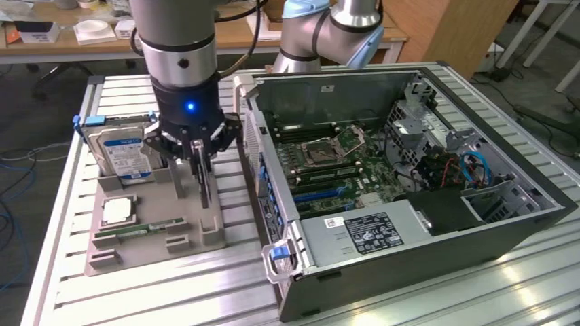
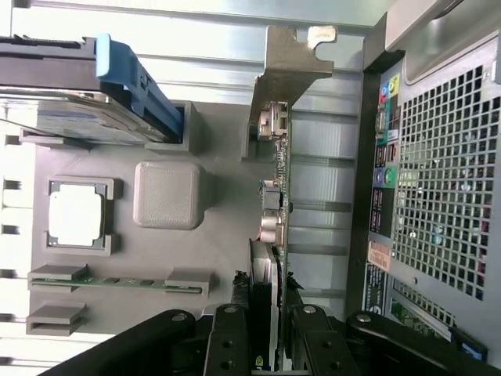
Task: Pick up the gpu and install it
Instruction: 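Pick up the gpu and move the gpu toward the slot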
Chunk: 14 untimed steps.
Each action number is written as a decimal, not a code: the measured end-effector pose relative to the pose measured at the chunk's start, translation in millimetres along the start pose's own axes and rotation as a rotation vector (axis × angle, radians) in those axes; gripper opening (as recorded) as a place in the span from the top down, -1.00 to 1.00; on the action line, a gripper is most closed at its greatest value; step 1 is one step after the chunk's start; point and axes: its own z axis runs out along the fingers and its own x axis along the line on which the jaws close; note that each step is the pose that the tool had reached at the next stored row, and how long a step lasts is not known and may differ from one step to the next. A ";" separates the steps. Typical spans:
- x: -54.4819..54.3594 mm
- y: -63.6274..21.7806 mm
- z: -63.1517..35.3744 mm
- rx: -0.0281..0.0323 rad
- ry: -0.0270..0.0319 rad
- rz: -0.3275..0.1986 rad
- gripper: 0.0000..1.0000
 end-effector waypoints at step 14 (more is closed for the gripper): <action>-0.8 4.4 -61.4 0.0000 0.0000 0.000 0.47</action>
